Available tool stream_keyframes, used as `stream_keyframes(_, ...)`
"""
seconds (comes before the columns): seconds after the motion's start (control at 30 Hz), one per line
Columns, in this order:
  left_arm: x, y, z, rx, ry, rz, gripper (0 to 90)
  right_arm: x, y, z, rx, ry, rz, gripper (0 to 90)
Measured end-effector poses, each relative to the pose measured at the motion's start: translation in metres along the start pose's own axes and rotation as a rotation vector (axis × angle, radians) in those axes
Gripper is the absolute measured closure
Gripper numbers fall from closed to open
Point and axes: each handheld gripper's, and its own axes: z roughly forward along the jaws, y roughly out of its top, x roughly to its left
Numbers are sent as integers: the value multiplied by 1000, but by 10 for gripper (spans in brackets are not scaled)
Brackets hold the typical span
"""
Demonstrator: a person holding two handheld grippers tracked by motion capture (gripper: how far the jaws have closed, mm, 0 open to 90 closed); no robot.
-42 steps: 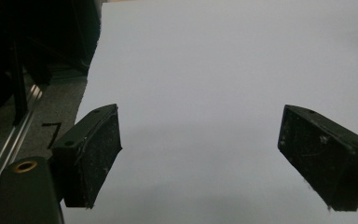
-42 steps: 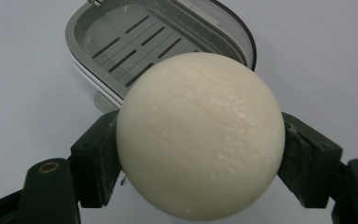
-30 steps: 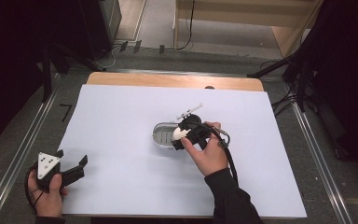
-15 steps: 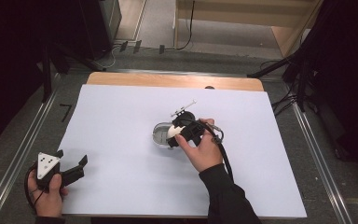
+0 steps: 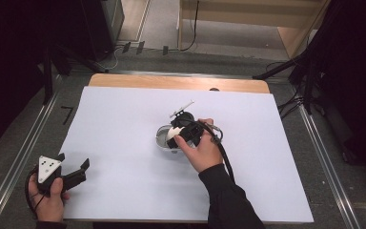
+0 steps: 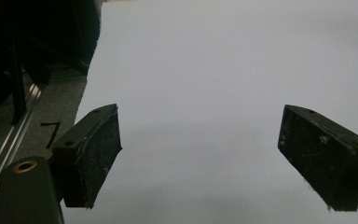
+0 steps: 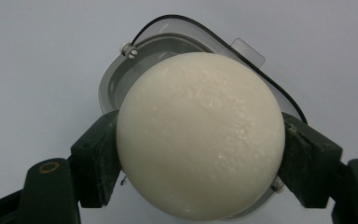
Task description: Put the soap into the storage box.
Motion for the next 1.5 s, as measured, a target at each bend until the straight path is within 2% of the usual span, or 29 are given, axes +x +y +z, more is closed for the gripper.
stream_keyframes(0.6,0,0,0,-2,-2,-2,139,-3,5,20,37,-2,20,244)
stream_keyframes(0.97,1,0,0,-3,0,-3,138,-5,5,26,52,-9,52,243)
stream_keyframes(1.13,1,0,0,-2,-1,-1,138,-5,4,28,65,3,71,242)
stream_keyframes(1.3,1,0,-1,-2,-1,-2,138,-7,3,29,55,11,84,239)
stream_keyframes(1.37,1,0,0,-3,-1,-3,139,-7,2,27,40,-2,85,236)
stream_keyframes(1.5,0,0,-1,-3,-1,-1,139,-5,2,21,16,-37,68,170)
